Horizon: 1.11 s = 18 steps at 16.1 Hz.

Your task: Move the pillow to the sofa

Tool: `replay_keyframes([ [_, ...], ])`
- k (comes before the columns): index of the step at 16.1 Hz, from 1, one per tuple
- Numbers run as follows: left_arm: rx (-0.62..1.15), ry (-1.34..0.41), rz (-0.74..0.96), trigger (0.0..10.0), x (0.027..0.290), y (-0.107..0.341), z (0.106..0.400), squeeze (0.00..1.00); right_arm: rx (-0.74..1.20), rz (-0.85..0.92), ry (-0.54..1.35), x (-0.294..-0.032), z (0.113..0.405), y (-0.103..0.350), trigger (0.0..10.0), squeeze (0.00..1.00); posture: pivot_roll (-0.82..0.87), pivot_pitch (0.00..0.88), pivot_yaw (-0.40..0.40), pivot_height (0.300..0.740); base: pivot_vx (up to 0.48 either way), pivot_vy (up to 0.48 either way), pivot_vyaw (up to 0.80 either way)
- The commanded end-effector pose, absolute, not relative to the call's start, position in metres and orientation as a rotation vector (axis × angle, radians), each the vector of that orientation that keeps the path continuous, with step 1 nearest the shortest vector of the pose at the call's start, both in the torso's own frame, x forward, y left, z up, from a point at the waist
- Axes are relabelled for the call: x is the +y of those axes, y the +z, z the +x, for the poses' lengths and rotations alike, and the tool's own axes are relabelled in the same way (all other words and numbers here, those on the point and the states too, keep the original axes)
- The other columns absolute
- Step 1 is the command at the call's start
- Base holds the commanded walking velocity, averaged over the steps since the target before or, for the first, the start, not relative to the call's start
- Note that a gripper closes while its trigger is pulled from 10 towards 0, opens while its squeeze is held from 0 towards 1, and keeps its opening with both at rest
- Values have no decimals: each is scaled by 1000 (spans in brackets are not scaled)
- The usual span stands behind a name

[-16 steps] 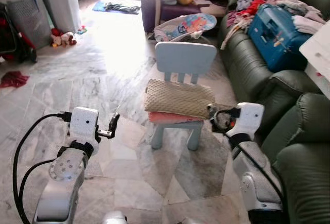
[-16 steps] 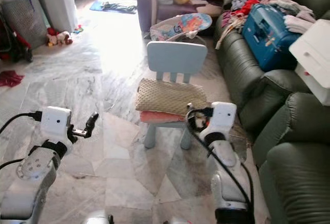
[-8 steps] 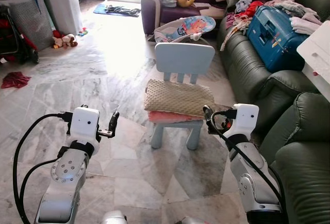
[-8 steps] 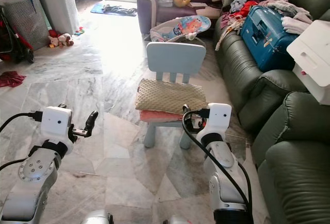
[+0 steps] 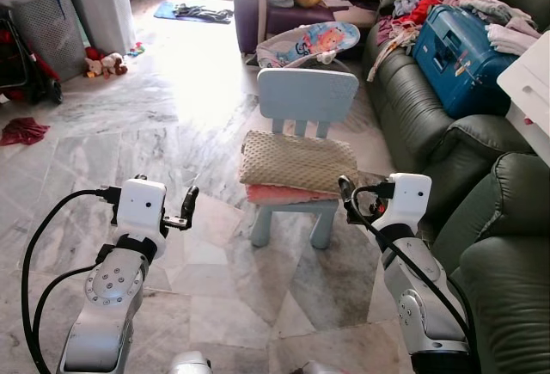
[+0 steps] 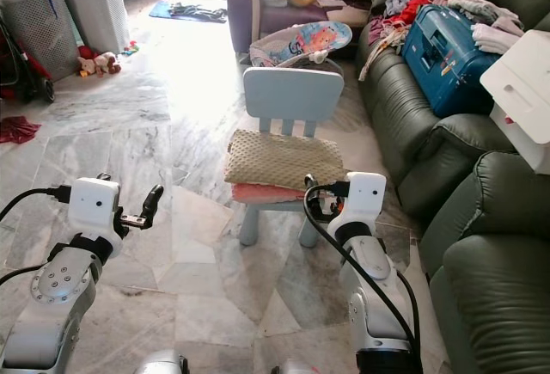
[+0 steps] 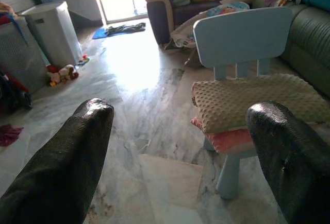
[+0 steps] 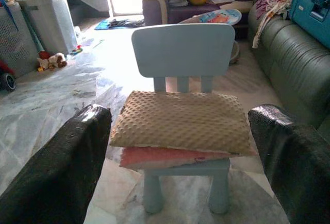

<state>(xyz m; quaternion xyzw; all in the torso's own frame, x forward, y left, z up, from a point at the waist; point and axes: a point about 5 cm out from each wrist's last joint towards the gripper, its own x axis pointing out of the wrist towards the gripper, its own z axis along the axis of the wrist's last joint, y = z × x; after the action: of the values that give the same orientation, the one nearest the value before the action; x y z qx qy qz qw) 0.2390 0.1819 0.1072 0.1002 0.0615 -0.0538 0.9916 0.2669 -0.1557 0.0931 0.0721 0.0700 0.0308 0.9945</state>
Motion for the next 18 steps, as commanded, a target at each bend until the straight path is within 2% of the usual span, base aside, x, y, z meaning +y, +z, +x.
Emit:
replay_keyframes([
  [1,116,-109,209,10000,181,109,239,0,102,142,62,-157,268,102,10000,0,31,0,-80,740,0,0,0],
  [16,116,-109,209,10000,181,109,239,0,102,142,62,-157,268,102,10000,0,31,0,-80,740,0,0,0],
  [17,90,-91,237,10000,180,109,238,0,98,126,74,-155,268,103,10000,0,0,0,0,740,0,0,0],
  [18,139,-196,211,10000,162,93,259,0,48,145,-45,-163,261,94,10000,0,10,0,-18,740,0,0,0],
])
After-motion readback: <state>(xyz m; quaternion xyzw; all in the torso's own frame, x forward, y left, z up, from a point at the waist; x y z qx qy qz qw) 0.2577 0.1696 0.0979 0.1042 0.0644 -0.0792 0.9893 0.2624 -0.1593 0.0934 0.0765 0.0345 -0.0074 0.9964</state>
